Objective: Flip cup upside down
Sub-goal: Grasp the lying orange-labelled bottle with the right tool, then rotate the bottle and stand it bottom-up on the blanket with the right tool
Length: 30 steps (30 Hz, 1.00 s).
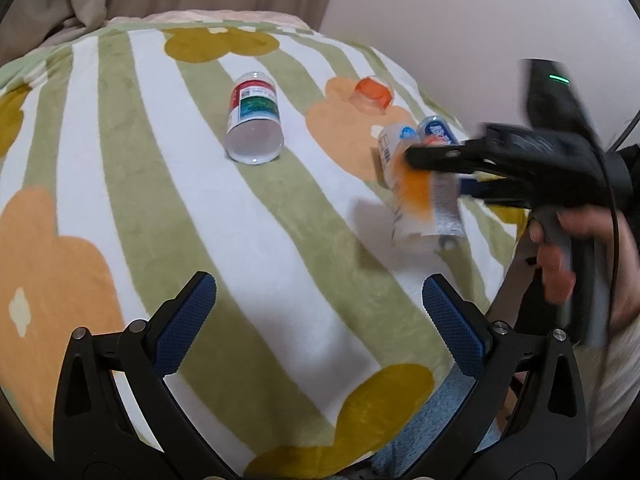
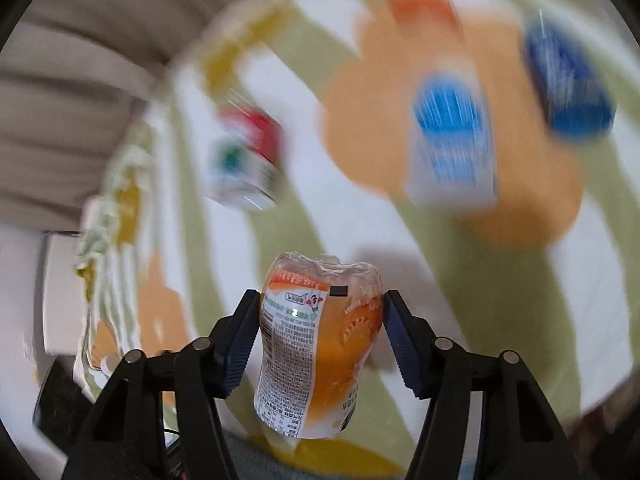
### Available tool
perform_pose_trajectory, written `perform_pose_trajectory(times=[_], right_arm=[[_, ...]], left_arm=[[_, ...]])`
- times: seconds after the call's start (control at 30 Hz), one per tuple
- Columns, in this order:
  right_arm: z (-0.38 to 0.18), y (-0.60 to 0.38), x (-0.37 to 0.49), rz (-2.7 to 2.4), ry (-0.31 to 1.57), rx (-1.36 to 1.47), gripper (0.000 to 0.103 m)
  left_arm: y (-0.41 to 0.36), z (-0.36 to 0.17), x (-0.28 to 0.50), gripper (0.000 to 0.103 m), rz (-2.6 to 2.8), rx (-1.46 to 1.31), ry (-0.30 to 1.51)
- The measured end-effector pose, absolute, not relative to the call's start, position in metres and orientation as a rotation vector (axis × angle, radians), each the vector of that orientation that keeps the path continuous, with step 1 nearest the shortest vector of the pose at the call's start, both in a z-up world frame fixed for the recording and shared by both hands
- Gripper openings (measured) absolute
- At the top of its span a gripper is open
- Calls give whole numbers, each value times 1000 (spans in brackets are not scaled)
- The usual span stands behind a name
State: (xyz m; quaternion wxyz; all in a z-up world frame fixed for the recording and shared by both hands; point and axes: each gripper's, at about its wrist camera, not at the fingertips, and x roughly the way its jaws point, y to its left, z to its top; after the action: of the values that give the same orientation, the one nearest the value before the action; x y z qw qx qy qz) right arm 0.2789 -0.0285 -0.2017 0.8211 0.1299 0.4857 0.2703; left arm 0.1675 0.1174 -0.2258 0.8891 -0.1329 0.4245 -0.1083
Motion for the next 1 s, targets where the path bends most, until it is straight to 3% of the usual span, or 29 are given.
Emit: perform_pose_trajectory(times=[0.13, 0.23, 0.5, 1.0], right_arm=[[-201, -34, 219, 527, 647, 103, 57], [-228, -29, 193, 502, 490, 19, 57], [-272, -17, 186, 466, 402, -86, 57], [-273, -14, 152, 460, 388, -179, 57]], left_arm=[[113, -224, 165, 103, -237, -259, 870], [113, -224, 166, 103, -247, -257, 871], [126, -223, 158, 103, -209, -300, 849], [126, -222, 155, 103, -181, -286, 839]])
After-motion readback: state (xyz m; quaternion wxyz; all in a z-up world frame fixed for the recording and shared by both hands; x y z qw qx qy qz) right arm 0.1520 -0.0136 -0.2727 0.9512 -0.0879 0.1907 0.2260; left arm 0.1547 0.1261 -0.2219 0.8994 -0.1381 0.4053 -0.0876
